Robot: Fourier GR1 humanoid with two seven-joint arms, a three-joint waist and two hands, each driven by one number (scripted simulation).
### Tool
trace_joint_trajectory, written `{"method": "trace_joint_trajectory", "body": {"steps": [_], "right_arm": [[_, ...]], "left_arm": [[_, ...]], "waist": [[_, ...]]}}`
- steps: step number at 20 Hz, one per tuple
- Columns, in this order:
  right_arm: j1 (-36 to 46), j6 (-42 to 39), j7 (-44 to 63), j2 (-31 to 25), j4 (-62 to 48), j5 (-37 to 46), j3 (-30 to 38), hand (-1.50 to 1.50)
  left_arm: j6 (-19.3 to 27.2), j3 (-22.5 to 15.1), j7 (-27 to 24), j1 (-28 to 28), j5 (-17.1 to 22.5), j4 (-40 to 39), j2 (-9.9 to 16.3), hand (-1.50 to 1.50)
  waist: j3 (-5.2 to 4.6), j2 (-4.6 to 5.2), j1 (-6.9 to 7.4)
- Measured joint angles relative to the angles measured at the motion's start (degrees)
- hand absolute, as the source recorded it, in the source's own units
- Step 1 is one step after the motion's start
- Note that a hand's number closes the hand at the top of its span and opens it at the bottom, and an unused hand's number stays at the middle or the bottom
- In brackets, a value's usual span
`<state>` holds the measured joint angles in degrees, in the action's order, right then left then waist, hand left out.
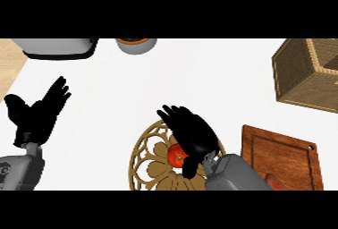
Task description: Pick the tomato from the placemat and place it in the basket
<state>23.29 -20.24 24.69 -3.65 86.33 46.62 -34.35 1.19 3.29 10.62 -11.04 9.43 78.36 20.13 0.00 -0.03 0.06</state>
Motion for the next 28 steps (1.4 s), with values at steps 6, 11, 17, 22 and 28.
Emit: {"method": "trace_joint_trajectory", "body": {"steps": [6, 11, 17, 22, 28], "right_arm": [[-3.43, -2.65, -3.10, 0.78, 2.82, 0.59, 0.91, -1.50], [-5.71, -2.22, -4.53, 2.19, 2.40, 4.44, -0.06, -1.50], [-6.36, -0.82, -5.69, 2.53, -0.03, 8.83, 0.36, -1.50], [-5.20, 0.99, -6.60, 3.06, -4.22, 11.06, -0.42, 1.50], [-2.95, 1.12, -8.42, 3.05, -8.69, 13.80, -2.32, 1.50]], "left_arm": [[-0.94, 1.32, 0.45, 0.04, -1.04, 0.44, -0.86, 0.00], [-2.40, 2.89, 0.04, -1.39, -1.82, -1.32, -1.14, 0.00], [-2.68, 3.38, 1.82, 0.52, -2.69, 2.10, -2.23, 0.00], [-2.90, 3.88, 1.10, -0.13, -4.03, 0.73, -2.94, 0.00], [-4.07, 4.95, 1.82, -0.31, -3.88, 1.41, -2.75, 0.00]], "waist": [[0.00, -0.01, -0.03], [0.00, 0.01, -0.06], [0.01, 0.00, 0.03], [0.00, 0.02, 0.05], [-0.07, -0.15, 0.11]]}}
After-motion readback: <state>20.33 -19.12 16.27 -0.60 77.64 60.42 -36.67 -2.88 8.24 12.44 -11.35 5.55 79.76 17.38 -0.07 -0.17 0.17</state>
